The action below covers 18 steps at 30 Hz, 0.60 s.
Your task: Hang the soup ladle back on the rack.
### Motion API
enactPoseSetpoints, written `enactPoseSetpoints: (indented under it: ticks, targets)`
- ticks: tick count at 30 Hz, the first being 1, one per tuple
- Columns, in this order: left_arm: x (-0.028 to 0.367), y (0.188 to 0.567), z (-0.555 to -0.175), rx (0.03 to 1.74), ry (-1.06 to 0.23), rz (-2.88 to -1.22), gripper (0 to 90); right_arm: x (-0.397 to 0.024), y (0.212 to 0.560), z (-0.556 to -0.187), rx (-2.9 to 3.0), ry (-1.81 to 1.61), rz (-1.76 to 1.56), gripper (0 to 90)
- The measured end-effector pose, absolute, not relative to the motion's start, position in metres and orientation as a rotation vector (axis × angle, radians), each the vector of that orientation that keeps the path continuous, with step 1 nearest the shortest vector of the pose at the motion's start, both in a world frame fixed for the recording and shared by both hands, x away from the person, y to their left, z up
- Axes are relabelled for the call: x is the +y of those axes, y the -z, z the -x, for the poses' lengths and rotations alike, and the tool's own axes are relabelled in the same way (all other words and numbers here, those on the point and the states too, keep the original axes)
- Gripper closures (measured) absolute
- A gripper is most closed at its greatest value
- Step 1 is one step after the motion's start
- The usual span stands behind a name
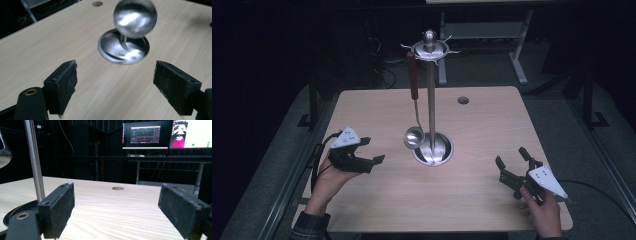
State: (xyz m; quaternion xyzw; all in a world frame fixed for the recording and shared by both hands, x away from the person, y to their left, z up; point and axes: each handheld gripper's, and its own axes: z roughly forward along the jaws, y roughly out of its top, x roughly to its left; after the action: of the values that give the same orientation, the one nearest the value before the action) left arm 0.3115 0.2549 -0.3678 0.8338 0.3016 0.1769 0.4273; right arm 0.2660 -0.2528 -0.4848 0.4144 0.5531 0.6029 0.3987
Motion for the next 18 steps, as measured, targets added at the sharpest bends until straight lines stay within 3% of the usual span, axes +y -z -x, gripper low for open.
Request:
enactPoseSetpoints:
  ticks: [18]
  targets:
    - [0.274, 0.434, -0.282, 0.841, -0.453, -2.125, 16.7, -0.253, 0.485, -0.266, 1.400, -1.523, -1.049, 13.0]
